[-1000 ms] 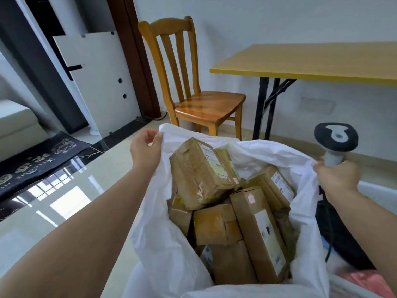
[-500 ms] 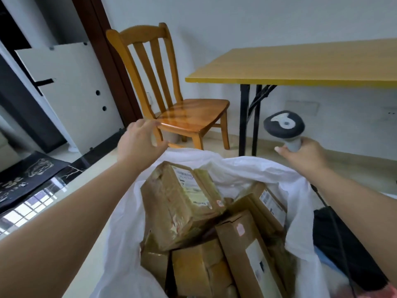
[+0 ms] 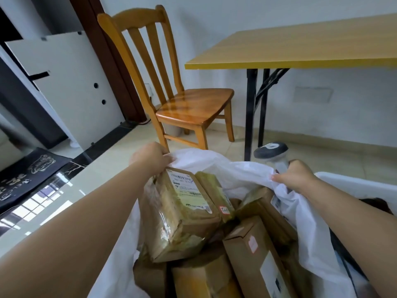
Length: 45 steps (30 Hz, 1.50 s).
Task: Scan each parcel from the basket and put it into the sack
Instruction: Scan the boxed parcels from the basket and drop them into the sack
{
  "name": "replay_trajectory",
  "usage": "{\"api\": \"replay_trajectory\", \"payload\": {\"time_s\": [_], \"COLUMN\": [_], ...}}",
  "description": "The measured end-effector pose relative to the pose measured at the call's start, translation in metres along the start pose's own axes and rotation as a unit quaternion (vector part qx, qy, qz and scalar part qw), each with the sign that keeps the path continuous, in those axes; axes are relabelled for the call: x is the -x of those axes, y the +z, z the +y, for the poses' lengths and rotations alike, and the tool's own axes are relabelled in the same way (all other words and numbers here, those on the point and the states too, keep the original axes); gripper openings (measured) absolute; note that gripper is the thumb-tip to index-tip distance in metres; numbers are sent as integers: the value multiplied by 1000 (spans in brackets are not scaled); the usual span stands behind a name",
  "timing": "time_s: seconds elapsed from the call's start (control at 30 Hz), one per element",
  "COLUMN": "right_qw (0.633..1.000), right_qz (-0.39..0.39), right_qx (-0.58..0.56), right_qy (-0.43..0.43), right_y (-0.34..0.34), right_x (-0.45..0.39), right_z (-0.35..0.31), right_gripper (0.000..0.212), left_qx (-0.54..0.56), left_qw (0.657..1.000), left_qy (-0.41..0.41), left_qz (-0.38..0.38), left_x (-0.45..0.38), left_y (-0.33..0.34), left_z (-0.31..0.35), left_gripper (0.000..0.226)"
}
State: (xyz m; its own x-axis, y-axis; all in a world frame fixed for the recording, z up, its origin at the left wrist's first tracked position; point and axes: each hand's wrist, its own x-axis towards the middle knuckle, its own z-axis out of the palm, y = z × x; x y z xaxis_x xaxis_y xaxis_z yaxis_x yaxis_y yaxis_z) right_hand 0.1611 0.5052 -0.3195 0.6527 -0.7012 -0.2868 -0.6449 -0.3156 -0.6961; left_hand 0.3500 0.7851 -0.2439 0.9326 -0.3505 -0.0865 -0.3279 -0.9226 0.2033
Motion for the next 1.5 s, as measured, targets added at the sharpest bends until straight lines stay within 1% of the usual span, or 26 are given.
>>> {"api": "replay_trajectory", "payload": {"time_s": [0.03,0.1,0.2,0.27,0.33,0.4,0.47,0.5,0.57,0.63,0.73,0.77,0.8,0.87,0.93,1.0,1.07,1.1,1.17,1.23,1.27,1.3,1.37,1.4,1.43,1.5], "right_qw": [1000,999,998,997,995,991,987,984,982,980,981,983,985,990,991,989,989,991,993,993,993,993,994,993,992,988], "right_qz": [8,30,48,59,80,111,141,153,164,164,152,145,139,117,91,77,67,64,63,57,54,50,46,52,60,85], "right_qx": [2,-10,-41,-47,-40,-38,-40,-34,-34,-61,-81,-80,-77,-80,-99,-125,-127,-116,-98,-97,-99,-97,-91,-91,-96,-123], "right_qy": [0,-1,-8,-22,-38,-57,-73,-81,-89,-95,-90,-78,-61,-19,12,28,34,34,33,30,33,38,47,49,49,42], "right_y": [-1,-8,-26,-37,-49,-64,-82,-90,-104,-113,-125,-128,-128,-124,-113,-100,-88,-83,-72,-64,-59,-55,-49,-47,-46,-47], "right_x": [1,3,11,18,30,42,54,59,67,75,83,85,87,92,97,100,103,104,108,107,106,104,96,92,87,72], "right_z": [1,0,-9,-18,-29,-41,-52,-56,-64,-69,-67,-62,-55,-37,-19,-6,0,2,1,1,3,6,13,16,17,16], "right_gripper": [27,25,27,31,31,28,30,32,38,40,39,41,44,49,54,62,68,68,66,67,67,64,49,40,33,26], "left_qx": [25,76,126,165,199,239,270,277,271,256,219,204,180,105,29,-39,-88,-108,-149,-186,-198,-203,-198,-183,-151,-72], "left_qw": [1000,996,984,970,954,934,912,905,901,907,930,939,947,958,950,936,928,929,936,939,940,941,939,941,946,956], "left_qy": [-4,-8,-6,1,-11,-32,-41,-40,-43,-50,-77,-78,-69,-21,72,183,273,296,299,275,264,258,258,257,251,222], "left_qz": [16,50,129,181,225,265,305,322,336,330,285,267,256,265,301,298,237,193,115,85,84,89,110,124,140,180], "left_x": [3,6,18,26,36,45,51,53,59,65,71,73,75,81,87,90,91,90,86,80,78,75,71,68,64,54], "left_y": [0,-3,-16,-27,-43,-63,-82,-90,-99,-101,-98,-96,-94,-88,-80,-68,-51,-41,-18,4,13,22,35,39,42,41], "left_z": [-1,-3,-3,-3,1,4,5,5,4,2,3,5,9,19,35,53,75,87,107,120,124,127,130,130,130,129], "left_gripper": [35,30,28,26,25,32,38,38,34,29,28,32,43,60,62,60,60,63,76,86,85,79,53,39,32,29]}}
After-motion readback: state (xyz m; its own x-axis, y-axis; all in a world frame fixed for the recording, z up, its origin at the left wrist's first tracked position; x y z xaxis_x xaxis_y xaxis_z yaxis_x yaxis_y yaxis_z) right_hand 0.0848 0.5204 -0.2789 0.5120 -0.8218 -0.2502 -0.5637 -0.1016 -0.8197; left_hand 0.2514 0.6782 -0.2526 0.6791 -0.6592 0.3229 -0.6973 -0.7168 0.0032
